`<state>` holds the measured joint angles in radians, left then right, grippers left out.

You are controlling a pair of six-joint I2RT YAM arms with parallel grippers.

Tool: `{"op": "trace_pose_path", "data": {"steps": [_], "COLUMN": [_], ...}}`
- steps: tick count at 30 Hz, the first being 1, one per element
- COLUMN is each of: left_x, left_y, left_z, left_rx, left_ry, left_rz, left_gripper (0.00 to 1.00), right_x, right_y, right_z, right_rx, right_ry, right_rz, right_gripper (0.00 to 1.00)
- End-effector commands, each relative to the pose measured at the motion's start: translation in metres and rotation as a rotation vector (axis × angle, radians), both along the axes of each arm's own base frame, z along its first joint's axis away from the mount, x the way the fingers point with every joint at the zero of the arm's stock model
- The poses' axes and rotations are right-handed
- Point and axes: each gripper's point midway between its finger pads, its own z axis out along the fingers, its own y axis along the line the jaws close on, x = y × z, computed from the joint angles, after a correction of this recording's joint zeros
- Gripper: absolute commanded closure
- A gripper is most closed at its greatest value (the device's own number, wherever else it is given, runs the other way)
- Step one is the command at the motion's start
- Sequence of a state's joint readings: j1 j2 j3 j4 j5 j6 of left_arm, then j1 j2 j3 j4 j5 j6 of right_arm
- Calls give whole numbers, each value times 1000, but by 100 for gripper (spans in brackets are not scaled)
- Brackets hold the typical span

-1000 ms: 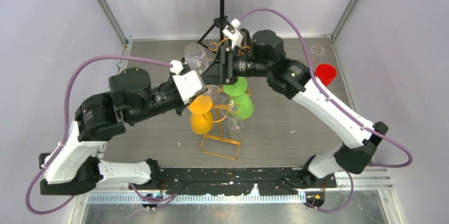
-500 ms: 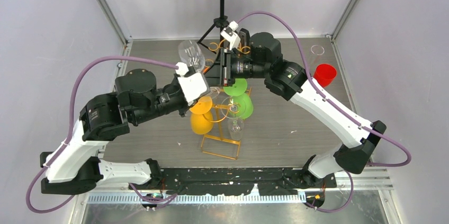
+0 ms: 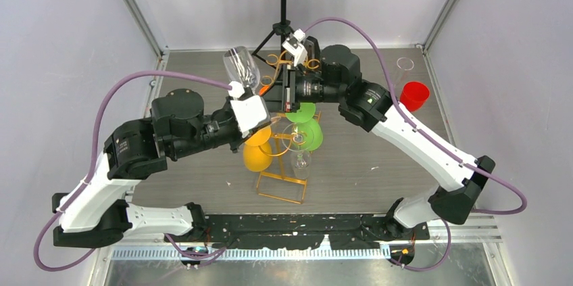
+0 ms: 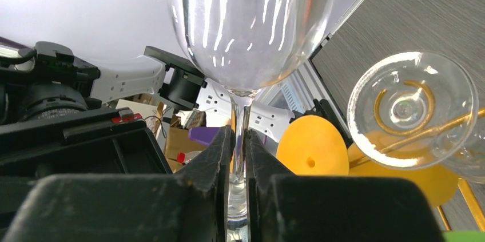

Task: Take the wine glass off the wine glass rack
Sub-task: Place the wine glass at the center of the board.

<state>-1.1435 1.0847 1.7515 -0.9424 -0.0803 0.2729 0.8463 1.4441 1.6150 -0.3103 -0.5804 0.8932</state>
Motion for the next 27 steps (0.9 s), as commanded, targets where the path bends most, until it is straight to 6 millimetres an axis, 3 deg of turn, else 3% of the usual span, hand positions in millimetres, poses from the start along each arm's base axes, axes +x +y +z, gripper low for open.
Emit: {"op": "trace_pose_path", "data": {"steps": [1, 4, 9, 14, 22, 27], "left_x": [-2, -8, -11, -17, -19, -10], "left_y": [5, 4, 5, 4, 2, 3], "left_z": [30, 32, 42, 56, 70, 74], "left_rx": [-122, -147, -225, -312, -433, -440], "left_ry": [-18, 2, 30, 63, 130, 168], "left_rz": [15, -6, 3, -9, 6, 72], "left_gripper": [81, 64, 26, 4, 0, 0], "right_x": [-22, -24, -23, -23, -24, -5], "right_y": [-20, -29, -54, -83, -121, -151], "right_z": [31, 39, 54, 57, 48, 31], "right_rx": [67, 82, 80, 36, -108, -276], "right_ry": [-131, -174, -280, -362, -576, -739], "right_rz": [27, 12, -46, -100, -147, -260], "right_gripper": [94, 94, 94, 94, 94, 94]}}
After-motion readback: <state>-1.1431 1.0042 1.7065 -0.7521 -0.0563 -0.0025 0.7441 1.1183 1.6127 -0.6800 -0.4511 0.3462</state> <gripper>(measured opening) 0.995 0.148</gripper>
